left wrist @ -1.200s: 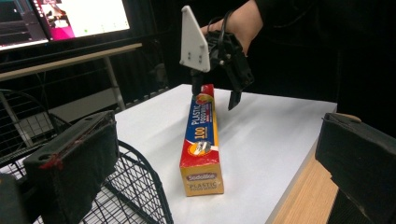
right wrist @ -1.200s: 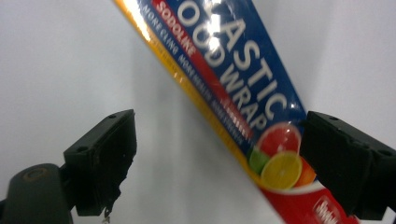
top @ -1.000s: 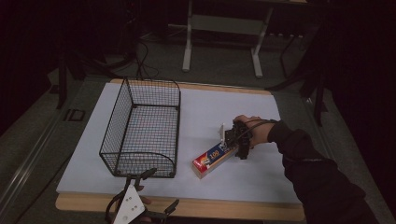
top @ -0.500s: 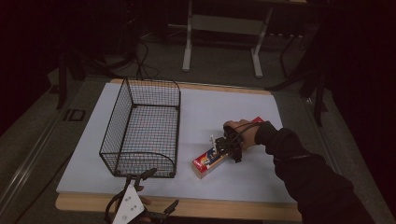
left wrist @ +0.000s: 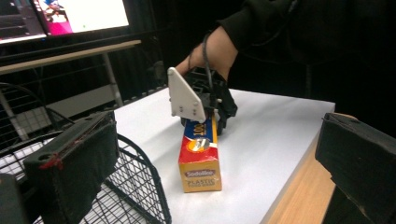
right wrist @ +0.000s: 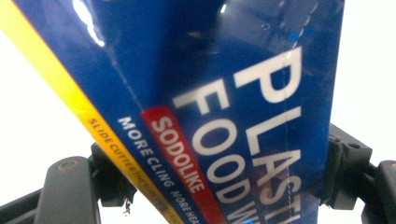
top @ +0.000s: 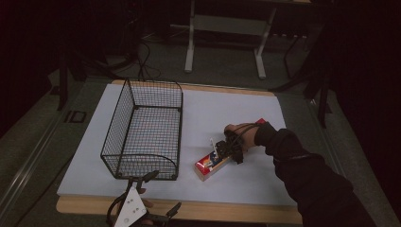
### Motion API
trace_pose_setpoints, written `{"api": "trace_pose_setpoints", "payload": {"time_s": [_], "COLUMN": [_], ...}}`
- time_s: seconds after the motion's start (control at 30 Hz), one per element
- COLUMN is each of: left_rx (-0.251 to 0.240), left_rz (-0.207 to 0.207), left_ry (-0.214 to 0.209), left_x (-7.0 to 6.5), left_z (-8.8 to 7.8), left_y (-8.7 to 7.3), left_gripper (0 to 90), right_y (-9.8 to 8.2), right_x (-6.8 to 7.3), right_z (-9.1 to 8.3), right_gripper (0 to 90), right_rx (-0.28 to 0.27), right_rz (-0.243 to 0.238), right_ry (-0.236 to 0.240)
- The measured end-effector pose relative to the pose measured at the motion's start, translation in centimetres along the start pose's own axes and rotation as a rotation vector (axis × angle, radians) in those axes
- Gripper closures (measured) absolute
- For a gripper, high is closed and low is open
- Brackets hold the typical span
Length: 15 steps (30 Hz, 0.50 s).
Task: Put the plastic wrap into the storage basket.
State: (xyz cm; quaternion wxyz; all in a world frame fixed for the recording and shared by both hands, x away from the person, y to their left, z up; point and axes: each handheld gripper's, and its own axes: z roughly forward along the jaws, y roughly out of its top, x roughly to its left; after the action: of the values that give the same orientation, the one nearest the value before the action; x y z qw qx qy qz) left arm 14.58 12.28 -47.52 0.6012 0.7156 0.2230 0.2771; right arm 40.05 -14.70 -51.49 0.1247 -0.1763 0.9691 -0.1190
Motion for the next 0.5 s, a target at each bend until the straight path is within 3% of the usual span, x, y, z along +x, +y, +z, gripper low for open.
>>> {"api": "trace_pose_setpoints", "payload": {"time_s": [0.17,0.27,0.5], "left_rx": [0.002,0.002,0.001], "left_rz": [0.006,0.003,0.005], "left_ry": [0.002,0.001,0.001], "left_x": [-0.1,0.0,0.0], "left_z": [0.0,0.0,0.0], "left_y": [0.0,0.0,0.0], "left_gripper": [0.1,0.1,0.1], "right_y": [0.0,-0.1,-0.2], "right_x": [-0.3,-0.1,0.0], "right_z": [-0.4,-0.8,-1.5], "right_gripper": [28.4,30.9,34.3], "right_rx": [0.013,0.023,0.006], "right_rz": [-0.003,-0.020,0.015], "right_ry": [0.034,0.026,0.061]}}
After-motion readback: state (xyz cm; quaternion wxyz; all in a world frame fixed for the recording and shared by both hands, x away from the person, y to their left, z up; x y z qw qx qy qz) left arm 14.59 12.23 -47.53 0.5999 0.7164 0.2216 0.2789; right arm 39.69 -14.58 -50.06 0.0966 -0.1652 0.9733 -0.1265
